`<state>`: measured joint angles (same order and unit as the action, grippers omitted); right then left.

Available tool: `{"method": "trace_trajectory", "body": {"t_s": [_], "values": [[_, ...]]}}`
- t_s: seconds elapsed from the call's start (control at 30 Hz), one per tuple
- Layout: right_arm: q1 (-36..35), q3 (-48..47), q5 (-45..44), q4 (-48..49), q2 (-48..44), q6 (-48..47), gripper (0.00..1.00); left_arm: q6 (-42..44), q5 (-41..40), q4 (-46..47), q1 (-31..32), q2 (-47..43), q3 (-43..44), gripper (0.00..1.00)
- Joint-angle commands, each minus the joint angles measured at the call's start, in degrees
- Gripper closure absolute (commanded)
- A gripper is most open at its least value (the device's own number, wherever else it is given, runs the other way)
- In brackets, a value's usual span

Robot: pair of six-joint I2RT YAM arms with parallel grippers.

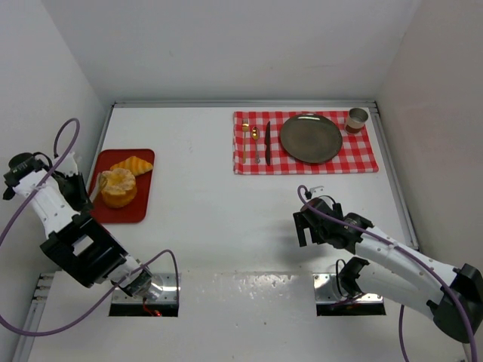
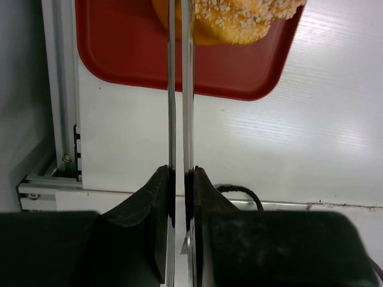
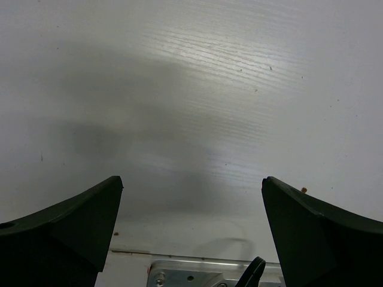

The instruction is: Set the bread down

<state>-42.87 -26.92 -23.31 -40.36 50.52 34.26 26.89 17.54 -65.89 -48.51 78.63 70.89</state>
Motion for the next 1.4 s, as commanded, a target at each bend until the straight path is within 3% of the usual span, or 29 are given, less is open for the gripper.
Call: {"method": "trace_trajectory", "body": {"t_s": [0.0, 0.1, 0.27, 0.47, 0.7, 0.73, 0.97, 1.03, 1.37], "values": [[0.16, -0.86, 0.28, 1.33, -0.34, 0.46, 0.01, 2.37, 5.48, -4.68, -0.71, -2.52, 6.79, 0.93], [0.16, -1.12, 0.11, 2.39, -0.16, 0.46, 0.01, 3.95, 9.08, -8.72, -0.71, -2.52, 11.27, 1.00], [1.56, -1.47, 0.02, 2.83, 0.01, 0.02, 0.01, 3.25, 8.56, -8.73, -0.09, -3.04, 14.01, 1.00], [3.94, -1.03, 0.20, 4.06, 0.01, -0.42, 0.01, 3.43, 16.55, -8.73, 6.49, -2.87, 18.48, 1.00], [6.31, -0.86, 0.28, 4.50, 1.33, -2.35, 0.01, -7.37, 17.80, -1.36, 28.71, 7.75, 30.34, 1.00], [6.22, -0.68, 0.37, 4.33, 1.59, -2.70, 0.01, -9.47, 16.57, 1.26, 34.30, 9.51, 31.84, 1.00], [6.75, 0.37, -0.95, 2.92, 0.02, -2.97, 0.01, -17.92, 16.47, 6.38, 54.12, 32.79, 59.30, 1.00], [6.92, 1.07, -1.04, 2.04, -0.94, -2.36, 0.01, -21.60, 15.78, 12.08, 59.29, 38.49, 63.56, 1.00], [7.10, 3.54, -1.04, -3.05, -3.94, -0.16, 0.01, -31.28, 10.95, 40.80, 75.39, 51.00, 62.36, 1.00]]}}
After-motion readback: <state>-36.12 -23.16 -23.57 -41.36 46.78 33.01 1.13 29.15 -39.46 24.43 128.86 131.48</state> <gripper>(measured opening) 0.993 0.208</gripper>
